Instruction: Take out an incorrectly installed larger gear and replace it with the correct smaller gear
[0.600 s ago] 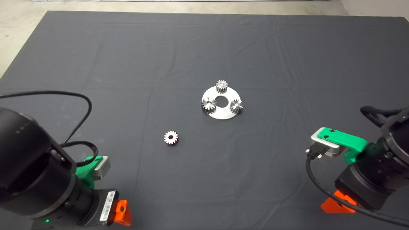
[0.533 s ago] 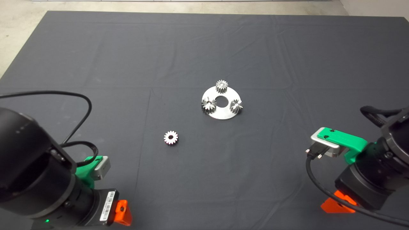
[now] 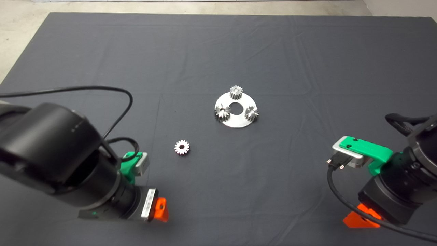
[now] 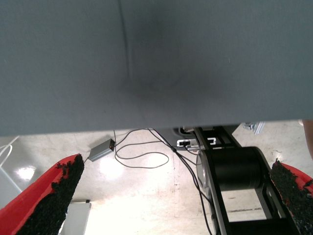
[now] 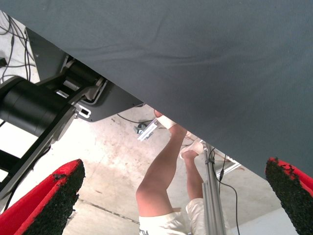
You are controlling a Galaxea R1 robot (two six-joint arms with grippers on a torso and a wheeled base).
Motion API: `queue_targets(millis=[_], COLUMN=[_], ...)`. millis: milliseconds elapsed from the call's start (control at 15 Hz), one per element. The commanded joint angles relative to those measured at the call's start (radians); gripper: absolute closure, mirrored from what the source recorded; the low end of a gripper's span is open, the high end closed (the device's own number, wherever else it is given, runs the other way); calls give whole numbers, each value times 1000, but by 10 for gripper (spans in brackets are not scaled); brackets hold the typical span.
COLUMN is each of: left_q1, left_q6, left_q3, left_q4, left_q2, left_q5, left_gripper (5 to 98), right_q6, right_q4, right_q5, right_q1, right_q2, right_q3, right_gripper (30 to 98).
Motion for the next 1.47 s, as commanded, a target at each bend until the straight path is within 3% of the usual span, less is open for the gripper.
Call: queue_targets(millis=[0,333,467,667,800,1000,1067,1333,1400], left_q1=[-14,-13,-13,-13,-13,-14,-14,-16,-16], left_q6=[61,113,175,221,252,308,323,412,430], left_q3=[-95,-209,-282,-365,-408,-509,-541,-684,-707], left_q4=[26,122,126,154,194,194,194,194,194], left_q2=[54,130,147,191,237,277,296,364,374], left_q5=[35,34,11,-8,-8,-11,-19,-89,-92], left_gripper=[54,54,54,54,54,54,54,54,54], right_q6=[4,4,4,4,4,4,4,4,4], right_q4=[27,29,29,29,29,29,29,29,30], right_q5=[-86,-86,-85,-85,-85,-85,-85,-86,-86], right_q1=[15,14,14,14,14,14,13,8,8], right_q2=[5,8,8,8,10,11,12,52,64], right_q3=[4,5,4,4,4,4,4,4,2], right_gripper=[308,308,308,308,308,308,308,308,308])
